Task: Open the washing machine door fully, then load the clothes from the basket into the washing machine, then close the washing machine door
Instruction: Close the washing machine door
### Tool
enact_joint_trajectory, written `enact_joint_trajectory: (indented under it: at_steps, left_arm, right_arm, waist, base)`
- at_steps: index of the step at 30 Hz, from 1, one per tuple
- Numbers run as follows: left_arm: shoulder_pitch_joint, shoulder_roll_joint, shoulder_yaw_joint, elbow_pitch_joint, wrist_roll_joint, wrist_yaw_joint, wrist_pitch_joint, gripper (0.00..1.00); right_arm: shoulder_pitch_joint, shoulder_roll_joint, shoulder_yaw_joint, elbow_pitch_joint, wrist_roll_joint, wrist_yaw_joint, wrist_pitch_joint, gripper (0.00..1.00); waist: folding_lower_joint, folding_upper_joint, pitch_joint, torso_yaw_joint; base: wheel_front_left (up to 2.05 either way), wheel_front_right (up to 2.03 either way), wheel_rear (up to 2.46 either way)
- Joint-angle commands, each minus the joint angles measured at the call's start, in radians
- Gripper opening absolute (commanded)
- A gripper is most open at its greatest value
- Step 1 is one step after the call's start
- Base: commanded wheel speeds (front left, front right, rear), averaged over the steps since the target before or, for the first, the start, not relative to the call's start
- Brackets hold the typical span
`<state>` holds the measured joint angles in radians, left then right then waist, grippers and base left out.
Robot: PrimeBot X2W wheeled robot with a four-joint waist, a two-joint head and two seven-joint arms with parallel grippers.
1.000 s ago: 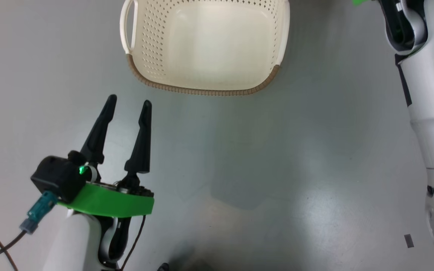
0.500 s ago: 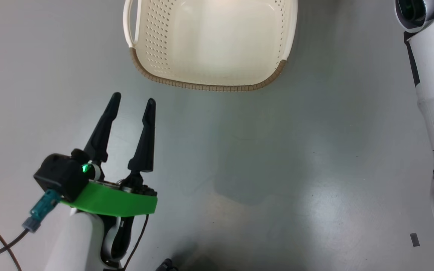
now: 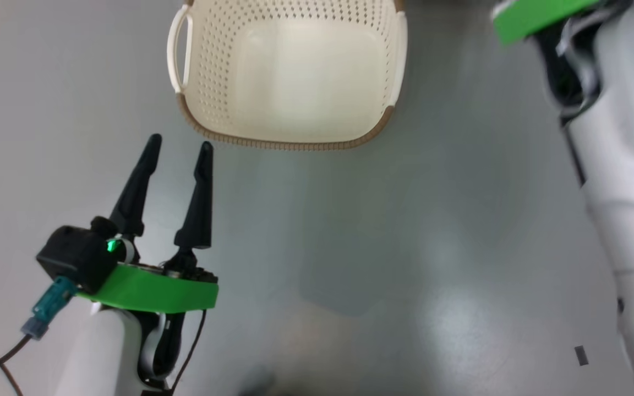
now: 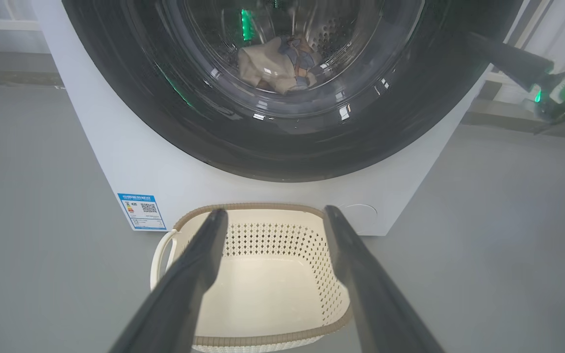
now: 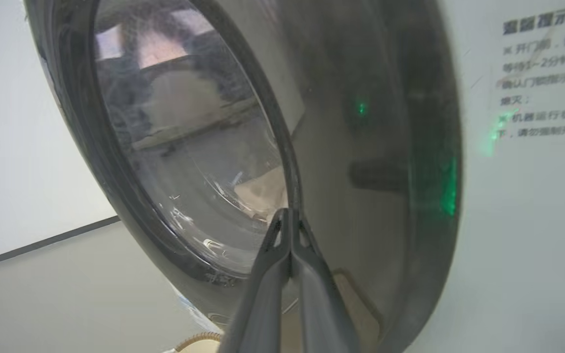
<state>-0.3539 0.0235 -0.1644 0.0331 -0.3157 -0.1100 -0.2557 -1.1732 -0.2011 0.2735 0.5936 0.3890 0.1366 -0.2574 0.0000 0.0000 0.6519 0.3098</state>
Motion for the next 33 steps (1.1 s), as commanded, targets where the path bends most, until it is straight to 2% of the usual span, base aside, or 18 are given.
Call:
enact_joint_trajectory:
  at_steps: [1,10,17,31,32,33]
  left_arm:
    - [0.011,0.027,0.041,-0.016,0.011,0.003,-0.006,1.00]
    - [0.070,0.027,0.096,0.004,0.056,-0.005,-0.006,1.00]
    - [0.103,0.027,0.120,0.011,0.083,-0.013,-0.006,1.00]
    - [0.196,0.027,0.197,0.018,0.122,-0.018,-0.006,1.00]
    - [0.201,0.027,0.204,0.018,0.126,-0.018,-0.006,1.00]
    - [0.206,0.027,0.209,0.021,0.131,-0.018,-0.006,1.00]
  right_arm:
    - [0.034,0.031,0.022,-0.035,0.016,-0.006,-0.004,0.00]
    - [0.255,-0.044,0.123,-0.158,0.120,-0.006,-0.004,0.00]
    - [0.400,-0.095,0.132,-0.243,0.137,-0.006,-0.004,0.00]
    - [0.721,-0.073,0.026,-0.369,0.106,-0.006,-0.004,0.00]
    - [0.737,-0.071,0.023,-0.373,0.101,-0.006,-0.004,0.09]
    - [0.751,-0.069,0.016,-0.377,0.095,-0.006,-0.004,0.28]
  waist:
    - [0.0000,0.0000,-0.035,-0.025]
    - [0.0000,0.0000,-0.157,-0.088]
    - [0.0000,0.0000,-0.230,-0.122]
    - [0.0000,0.0000,-0.368,-0.198]
    - [0.0000,0.0000,-0.376,-0.202]
    - [0.0000,0.0000,-0.384,-0.206]
  base:
    - [0.00,0.00,0.00]
    - [0.00,0.00,0.00]
    - [0.00,0.00,0.00]
    - [0.00,0.00,0.00]
    - [0.00,0.00,0.00]
    - [0.00,0.00,0.00]
